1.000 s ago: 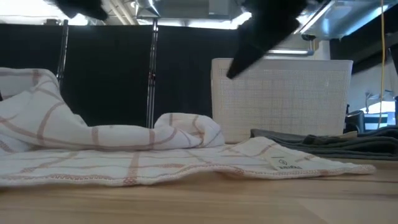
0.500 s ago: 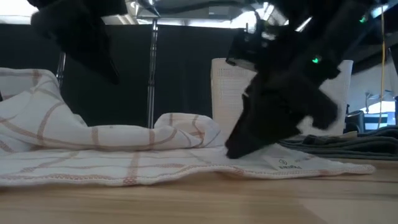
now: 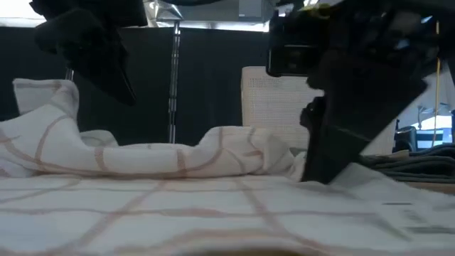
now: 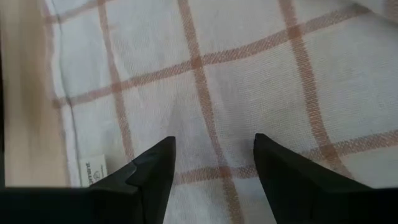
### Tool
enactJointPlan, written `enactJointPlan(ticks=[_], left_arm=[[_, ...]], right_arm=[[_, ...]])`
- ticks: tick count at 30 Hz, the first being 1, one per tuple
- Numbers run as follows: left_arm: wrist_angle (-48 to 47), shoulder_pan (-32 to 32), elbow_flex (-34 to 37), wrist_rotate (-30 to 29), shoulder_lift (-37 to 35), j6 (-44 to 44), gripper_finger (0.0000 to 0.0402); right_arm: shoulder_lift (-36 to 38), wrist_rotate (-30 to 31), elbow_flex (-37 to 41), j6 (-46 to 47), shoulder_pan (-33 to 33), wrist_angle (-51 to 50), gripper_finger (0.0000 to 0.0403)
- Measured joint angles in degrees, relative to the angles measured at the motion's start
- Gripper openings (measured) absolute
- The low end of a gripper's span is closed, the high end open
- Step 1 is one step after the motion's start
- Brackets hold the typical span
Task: Fold towel
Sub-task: Fold the white towel
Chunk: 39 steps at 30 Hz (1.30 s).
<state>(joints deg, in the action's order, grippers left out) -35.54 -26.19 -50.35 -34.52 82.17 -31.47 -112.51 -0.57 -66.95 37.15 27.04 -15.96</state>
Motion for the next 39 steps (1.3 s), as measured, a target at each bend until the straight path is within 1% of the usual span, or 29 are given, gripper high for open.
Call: enactJointPlan(ticks=[2,4,5,6,8,9,10,12,14,16,19,23,25,28,30,33,35,37,39], left_arm=[[0.0,0.0,0.0,0.0,0.0,0.0,0.0138],[-0.3,0.0,0.0,0.8,-0.1,-0.1,0.0138],[-1.8,0.0,-0.4,3.0,-0.3,-0.6,0.0138],[-4.7,0.0,-1.2,6.4,-0.6,-1.6,0.0138],[-11.9,-0.1,-3.6,12.3,-1.4,-6.6,0.0138],[-15.4,-0.3,-4.8,13.6,-1.9,-10.1,0.0138],[-18.5,-0.9,-5.7,13.7,-2.3,-13.8,0.0138],[-22.8,-2.4,-6.7,12.1,-3.1,-19.0,0.0138],[-24.2,-3.9,-6.8,11.0,-3.9,-20.5,0.0138],[-24.2,-5.1,-6.8,10.0,-4.5,-19.7,0.0138],[-23.8,-5.9,-6.8,9.8,-5.1,-18.8,0.0138],[-25.4,-6.2,-6.8,12.4,-5.2,-19.1,0.0138],[-27.9,-6.2,-6.8,12.6,-5.2,-19.1,0.0138],[-29.0,-6.1,-6.2,12.5,-5.3,-18.9,0.0138],[-29.1,-6.0,-5.8,12.4,-5.2,-17.8,0.0138],[-29.3,-6.0,-5.3,12.4,-5.2,-17.6,0.0138],[-29.3,-6.0,-5.3,12.4,-5.2,-17.6,0.0138],[-29.3,-6.0,-5.3,12.4,-5.2,-17.6,0.0138],[-29.1,-6.0,-5.3,12.4,-5.2,-17.5,0.0138]], right_arm=[[-0.3,-0.7,-3.1,-0.7,0.2,-5.6,0.0220],[-0.5,0.2,-6.8,-2.7,0.2,-10.9,0.0220],[-0.5,2.3,-8.7,-4.0,0.2,-12.5,0.0220],[-0.3,5.0,-10.4,-5.7,0.2,-14.0,0.0220],[-0.1,12.3,-12.6,-9.7,0.8,-16.3,0.0220],[-0.1,16.4,-13.0,-11.6,0.9,-17.2,0.0220],[-0.2,20.3,-13.1,-13.7,0.9,-17.5,0.0220],[-0.3,26.2,-13.1,-16.8,0.8,-17.7,0.0220],[-0.2,29.5,-12.9,-18.5,0.3,-17.4,0.0220],[-0.2,30.4,-12.7,-20.0,-0.4,-17.8,0.0220],[-0.2,30.6,-12.7,-21.3,-1.6,-17.7,0.0220],[-0.2,29.6,-12.7,-24.2,-3.8,-17.8,0.0220],[-0.2,26.6,-12.7,-26.2,-5.5,-17.8,0.0220],[-0.2,20.5,-12.8,-29.9,-9.4,-17.7,0.0220],[0.5,19.0,-12.9,-31.3,-12.2,-18.2,0.0220],[2.8,18.5,-13.0,-31.3,-15.9,-18.0,0.0220],[3.9,17.1,-13.0,-29.7,-17.9,-16.7,0.0220],[3.9,15.0,-13.1,-26.7,-19.0,-15.2,0.0220],[3.9,10.9,-13.0,-24.3,-19.0,-16.1,0.0220]])
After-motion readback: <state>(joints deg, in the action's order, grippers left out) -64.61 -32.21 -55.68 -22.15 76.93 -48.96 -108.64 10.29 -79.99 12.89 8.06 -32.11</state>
